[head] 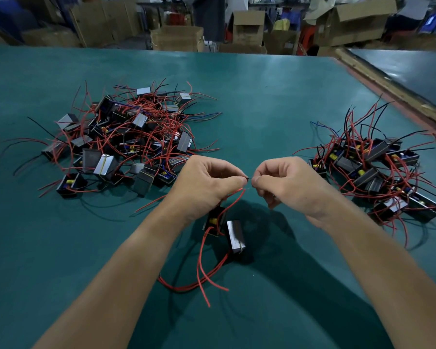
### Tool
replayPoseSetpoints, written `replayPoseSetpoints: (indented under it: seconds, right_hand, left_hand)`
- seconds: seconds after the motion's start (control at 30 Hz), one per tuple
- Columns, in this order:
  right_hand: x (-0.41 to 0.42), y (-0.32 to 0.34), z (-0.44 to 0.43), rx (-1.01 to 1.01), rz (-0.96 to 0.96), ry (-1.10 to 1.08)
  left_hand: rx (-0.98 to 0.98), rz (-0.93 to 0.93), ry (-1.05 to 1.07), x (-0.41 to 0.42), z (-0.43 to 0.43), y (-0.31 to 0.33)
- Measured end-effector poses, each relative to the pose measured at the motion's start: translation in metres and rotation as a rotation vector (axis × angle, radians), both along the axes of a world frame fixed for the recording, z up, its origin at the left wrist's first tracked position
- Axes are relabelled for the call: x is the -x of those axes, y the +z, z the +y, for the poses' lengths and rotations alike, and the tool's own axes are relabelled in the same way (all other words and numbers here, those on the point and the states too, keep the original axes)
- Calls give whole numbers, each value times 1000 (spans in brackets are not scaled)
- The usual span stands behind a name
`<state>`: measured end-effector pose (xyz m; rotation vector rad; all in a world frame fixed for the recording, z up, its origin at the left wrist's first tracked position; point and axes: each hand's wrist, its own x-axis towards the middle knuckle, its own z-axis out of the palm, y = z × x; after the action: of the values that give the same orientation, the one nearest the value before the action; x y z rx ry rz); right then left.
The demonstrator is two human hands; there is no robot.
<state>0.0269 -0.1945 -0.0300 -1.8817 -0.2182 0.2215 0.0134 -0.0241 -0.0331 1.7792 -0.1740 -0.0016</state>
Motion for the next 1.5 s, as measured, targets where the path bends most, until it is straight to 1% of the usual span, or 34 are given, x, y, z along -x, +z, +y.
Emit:
replayPoseSetpoints:
  seconds: [0.13,0.23,0.33,0.57,0.73,0.9,1.1,1.2,1.37,1.5]
  right_hand:
    - [0,-1,-2,-42,-131,35]
    - [-1,-2,-3,-4,-263,29]
    - [-2,-3,-5,-9,-286,52]
    - [-3,-5,-7,26,-360,58]
    - [-4,-7,-5,5,-335,53]
    - [-3,-5,-5,-67,-310,78]
    - [-3,-2,-7,-89,-298,25]
    - [-2,0,-8,-87,-290,32]
    - [-4,-1,-8,-64,-280,13]
    - [-6,-2,-10,-9,-274,39]
  left_hand:
    - [79,91,44,-1,4,2]
    - [101,152,28,-2,6,2]
    - [112,193,-25,-2,6,2]
    - [122,222,-39,-2,7,3]
    - [135,204,-47,-1,7,2]
    - [126,188,-48,-1,7,3]
    - [120,210,-54,-1,9,2]
    - [105,211,-34,-2,9,2]
    - [198,270,20,-5,9,2]
    - [206,313,33,-6,11,4]
